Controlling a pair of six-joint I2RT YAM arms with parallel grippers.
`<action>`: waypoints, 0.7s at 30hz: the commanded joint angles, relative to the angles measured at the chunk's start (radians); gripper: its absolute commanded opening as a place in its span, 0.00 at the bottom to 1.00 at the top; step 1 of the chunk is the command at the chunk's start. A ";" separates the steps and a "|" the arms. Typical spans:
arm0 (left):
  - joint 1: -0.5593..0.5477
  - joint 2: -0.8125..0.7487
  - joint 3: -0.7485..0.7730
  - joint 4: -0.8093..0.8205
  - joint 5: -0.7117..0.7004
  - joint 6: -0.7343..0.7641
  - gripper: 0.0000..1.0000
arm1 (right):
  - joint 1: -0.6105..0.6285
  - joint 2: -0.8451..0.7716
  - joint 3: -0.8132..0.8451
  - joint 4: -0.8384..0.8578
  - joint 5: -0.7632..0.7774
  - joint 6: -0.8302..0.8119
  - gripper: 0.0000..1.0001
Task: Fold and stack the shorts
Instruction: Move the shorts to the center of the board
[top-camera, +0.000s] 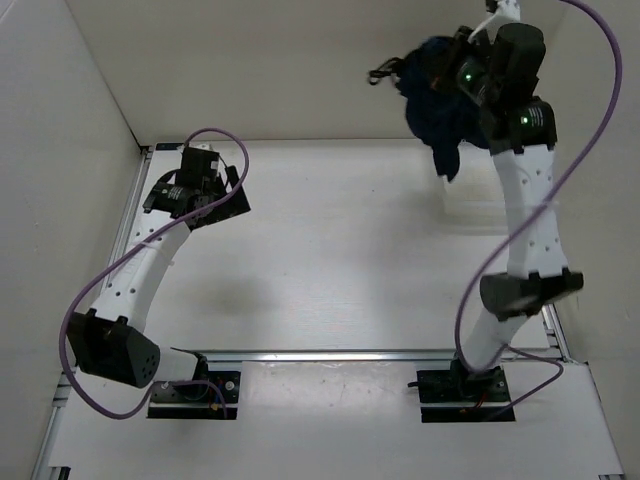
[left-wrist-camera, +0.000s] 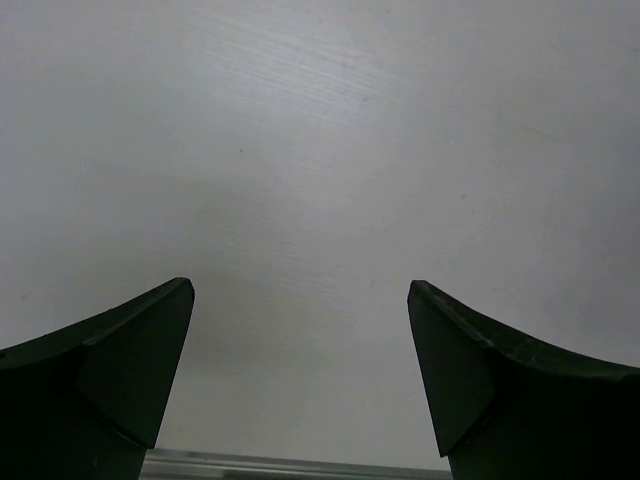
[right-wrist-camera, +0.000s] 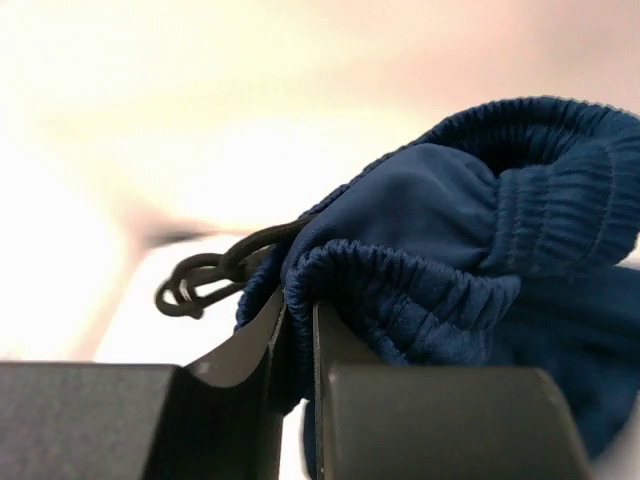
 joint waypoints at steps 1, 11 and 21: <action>0.055 -0.014 -0.011 -0.049 0.042 -0.066 1.00 | 0.159 -0.140 -0.042 0.056 -0.168 -0.091 0.00; 0.264 -0.105 0.144 -0.147 0.096 -0.046 1.00 | 0.383 -0.459 -0.827 0.002 -0.031 -0.140 0.36; 0.160 -0.128 0.031 -0.123 0.273 -0.022 0.63 | 0.383 -0.547 -1.104 -0.049 0.176 -0.042 0.73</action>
